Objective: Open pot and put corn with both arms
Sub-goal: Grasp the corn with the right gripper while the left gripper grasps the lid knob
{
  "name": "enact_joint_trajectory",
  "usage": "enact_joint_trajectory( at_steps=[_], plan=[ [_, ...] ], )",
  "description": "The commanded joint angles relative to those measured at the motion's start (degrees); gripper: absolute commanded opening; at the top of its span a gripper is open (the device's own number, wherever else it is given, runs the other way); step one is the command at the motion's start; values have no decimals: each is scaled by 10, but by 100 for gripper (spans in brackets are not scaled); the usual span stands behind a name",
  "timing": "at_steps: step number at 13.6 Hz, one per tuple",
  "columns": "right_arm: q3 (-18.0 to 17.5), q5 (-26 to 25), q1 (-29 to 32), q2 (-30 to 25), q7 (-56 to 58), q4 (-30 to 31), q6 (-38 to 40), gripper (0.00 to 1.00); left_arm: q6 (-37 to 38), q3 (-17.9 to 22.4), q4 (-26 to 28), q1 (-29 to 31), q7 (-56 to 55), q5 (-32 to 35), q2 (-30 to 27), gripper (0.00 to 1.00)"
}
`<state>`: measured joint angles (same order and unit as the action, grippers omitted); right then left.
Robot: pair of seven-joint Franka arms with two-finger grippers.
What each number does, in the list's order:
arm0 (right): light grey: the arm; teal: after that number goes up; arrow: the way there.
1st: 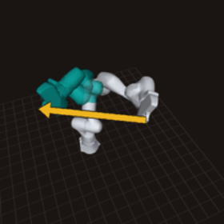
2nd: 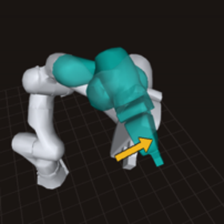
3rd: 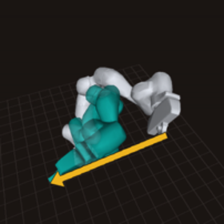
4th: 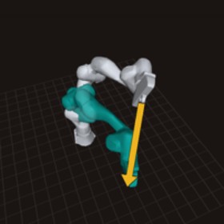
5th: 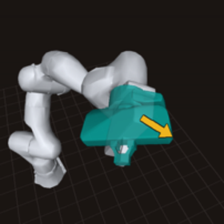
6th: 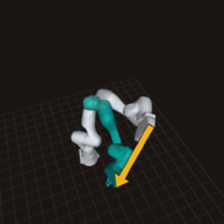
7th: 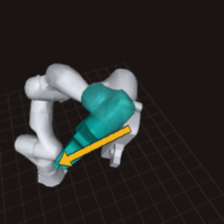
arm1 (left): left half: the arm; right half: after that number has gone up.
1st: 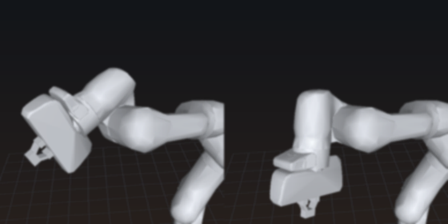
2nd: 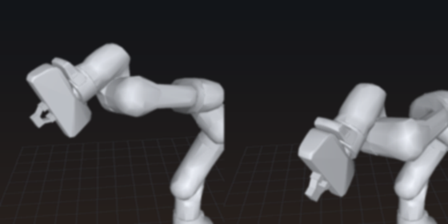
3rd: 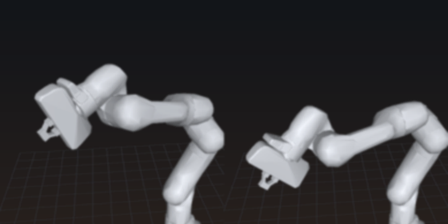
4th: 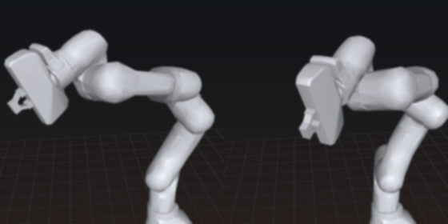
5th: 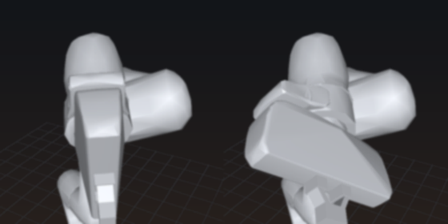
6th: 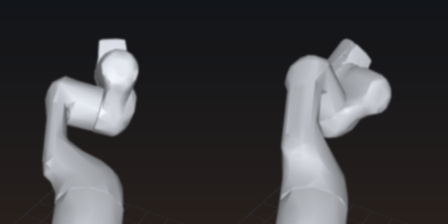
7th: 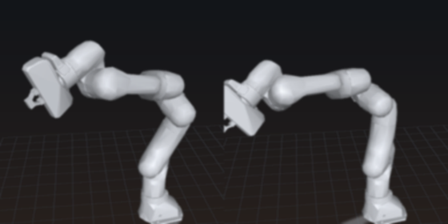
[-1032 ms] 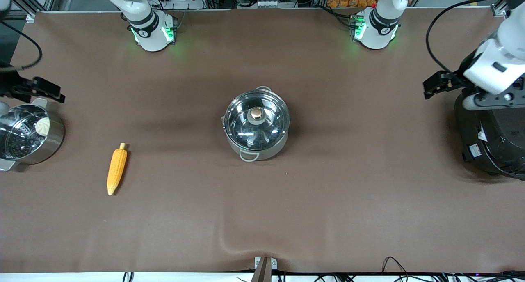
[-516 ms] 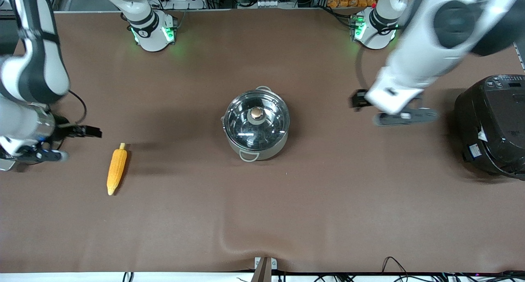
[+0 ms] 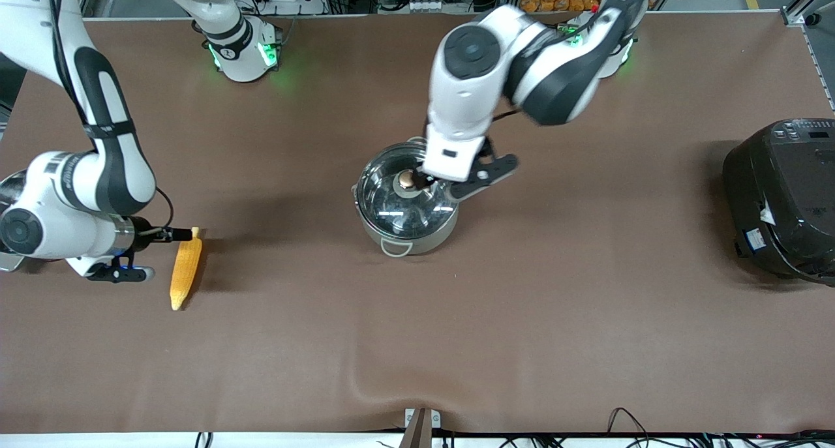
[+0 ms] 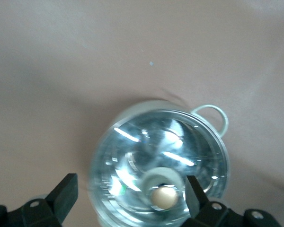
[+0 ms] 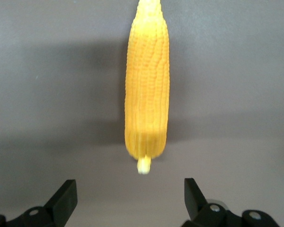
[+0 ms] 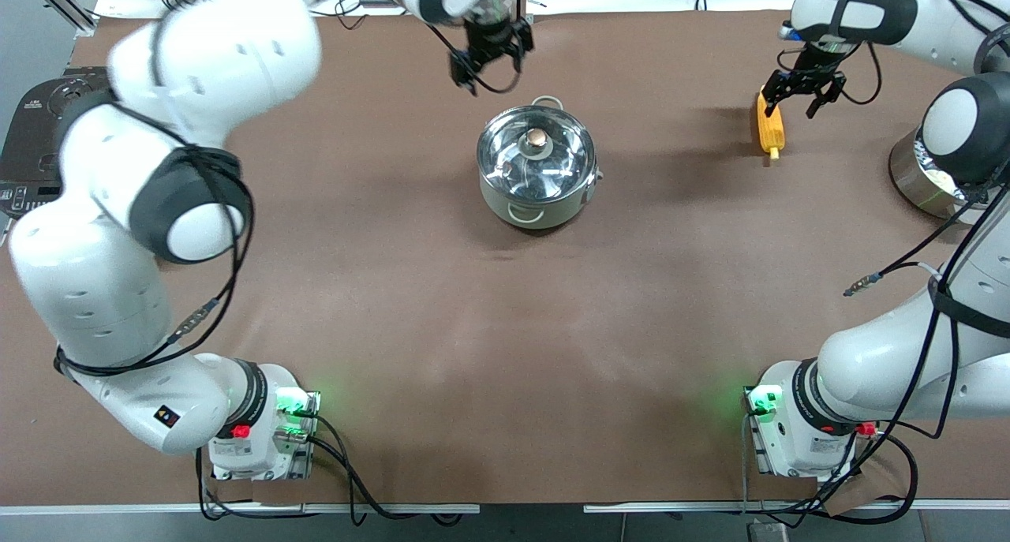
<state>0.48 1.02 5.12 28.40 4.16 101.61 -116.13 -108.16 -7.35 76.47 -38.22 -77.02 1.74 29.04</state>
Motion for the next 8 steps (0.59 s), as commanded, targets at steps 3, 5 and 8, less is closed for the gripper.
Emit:
enact_joint_trajectory(
  at_steps=[3, 5, 8],
  plan=[
    [-3, -8, 11, 28, 5, 37, -102, 100, -41, 12, -28, -40, -66, -4, 69, 100],
    [-3, -9, 13, 42, 3, 31, -118, 100, -43, 13, -28, -47, -61, -3, 83, 100],
    [-3, -11, 12, 83, 3, -22, -116, 100, -43, 12, -28, -55, -53, 8, 91, 100]
  ],
)
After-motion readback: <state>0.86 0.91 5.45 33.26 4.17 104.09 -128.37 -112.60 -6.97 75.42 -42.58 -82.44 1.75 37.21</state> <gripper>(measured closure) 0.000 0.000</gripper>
